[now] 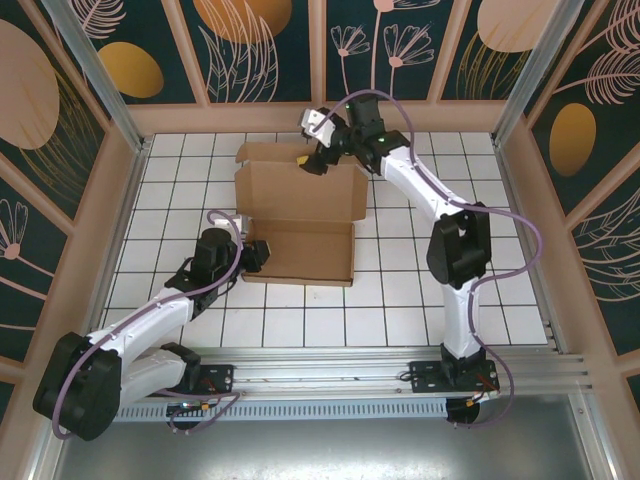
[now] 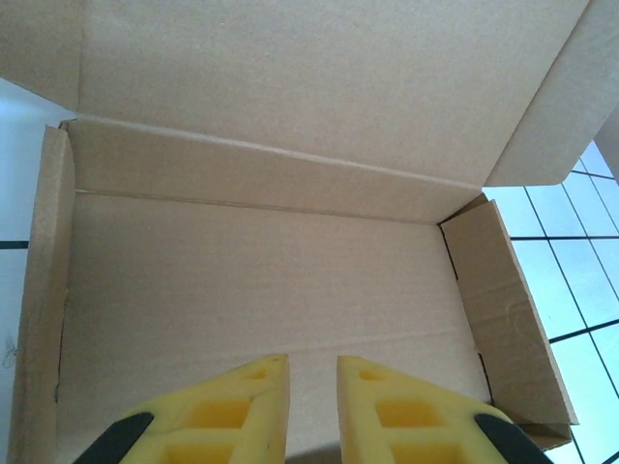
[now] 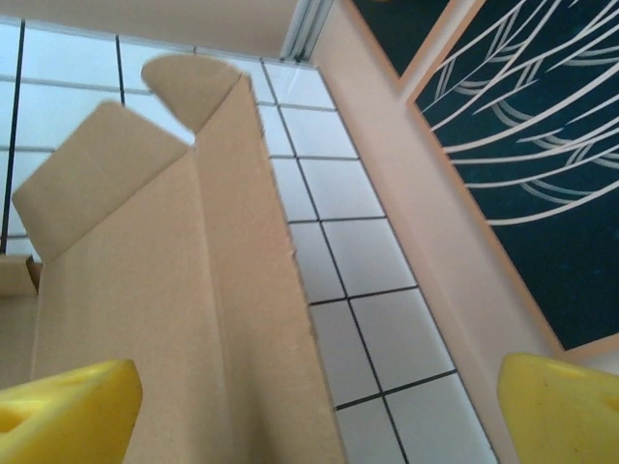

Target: Fold the paper box

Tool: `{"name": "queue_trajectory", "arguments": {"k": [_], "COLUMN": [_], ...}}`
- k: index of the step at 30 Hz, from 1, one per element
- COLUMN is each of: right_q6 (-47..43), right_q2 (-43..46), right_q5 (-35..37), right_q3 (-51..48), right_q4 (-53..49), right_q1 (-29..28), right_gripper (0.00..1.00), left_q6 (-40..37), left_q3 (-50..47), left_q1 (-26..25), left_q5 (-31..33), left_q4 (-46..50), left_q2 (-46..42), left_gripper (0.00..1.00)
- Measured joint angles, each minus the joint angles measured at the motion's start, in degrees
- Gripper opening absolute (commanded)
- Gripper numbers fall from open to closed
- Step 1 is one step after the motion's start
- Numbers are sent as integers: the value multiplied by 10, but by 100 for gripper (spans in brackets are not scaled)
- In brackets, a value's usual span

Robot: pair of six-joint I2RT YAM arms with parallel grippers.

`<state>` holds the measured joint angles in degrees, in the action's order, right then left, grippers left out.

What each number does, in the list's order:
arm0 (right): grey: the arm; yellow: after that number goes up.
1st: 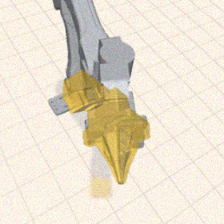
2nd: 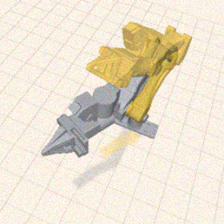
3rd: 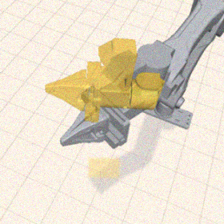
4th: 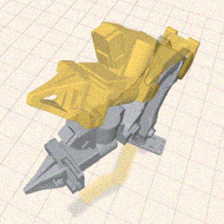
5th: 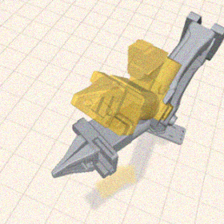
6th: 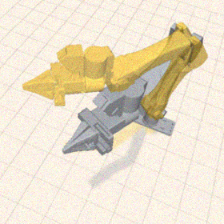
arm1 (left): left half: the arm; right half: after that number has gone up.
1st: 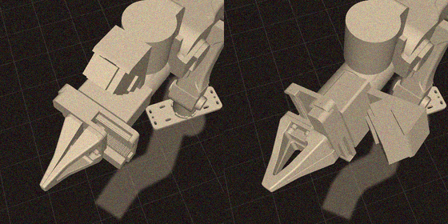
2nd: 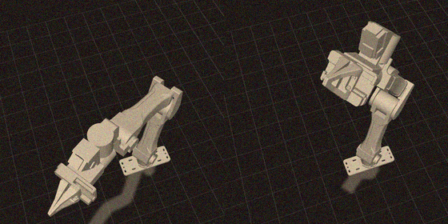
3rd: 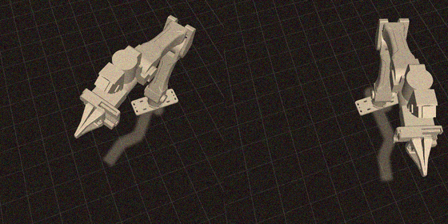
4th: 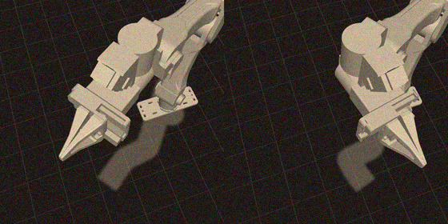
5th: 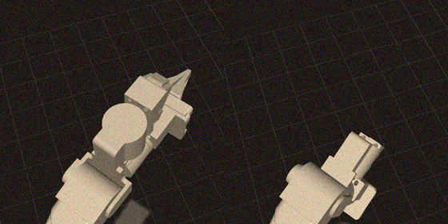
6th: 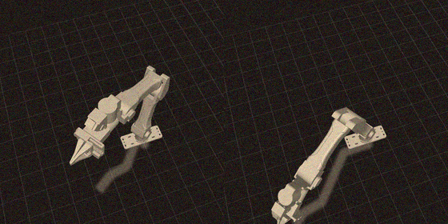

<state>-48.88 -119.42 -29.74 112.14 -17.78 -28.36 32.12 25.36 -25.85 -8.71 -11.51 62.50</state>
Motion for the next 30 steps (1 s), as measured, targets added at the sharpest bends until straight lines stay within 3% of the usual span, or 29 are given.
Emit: {"name": "queue_trajectory", "arguments": {"k": [3, 8, 11, 15, 22, 30], "right_q6": [-23, -54, -70, -93, -146, -273], "right_q2": [-14, -15, -14, 0, 46, 56], "right_q5": [18, 68, 106, 170, 286, 403], "right_q3": [-2, -23, -47, -116, -273, -417], "right_q4": [-6, 4, 24, 80, 271, 555], "right_q1": [-8, -31, -48, -72, -108, -163], "right_gripper": [67, 47, 20, 3, 0, 0], "left_q6": [-3, -4, -4, -4, -4, -3], "left_q3": [-1, -4, -5, -7, -7, -9], "left_q1": [0, 0, 0, 0, 0, 0], "left_q5": [3, 4, 4, 4, 4, 4], "left_q4": [0, 2, 2, 2, 1, -3], "left_q2": [0, 0, 1, 3, 7, 6], "left_gripper": [20, 19, 19, 19, 19, 18]}}
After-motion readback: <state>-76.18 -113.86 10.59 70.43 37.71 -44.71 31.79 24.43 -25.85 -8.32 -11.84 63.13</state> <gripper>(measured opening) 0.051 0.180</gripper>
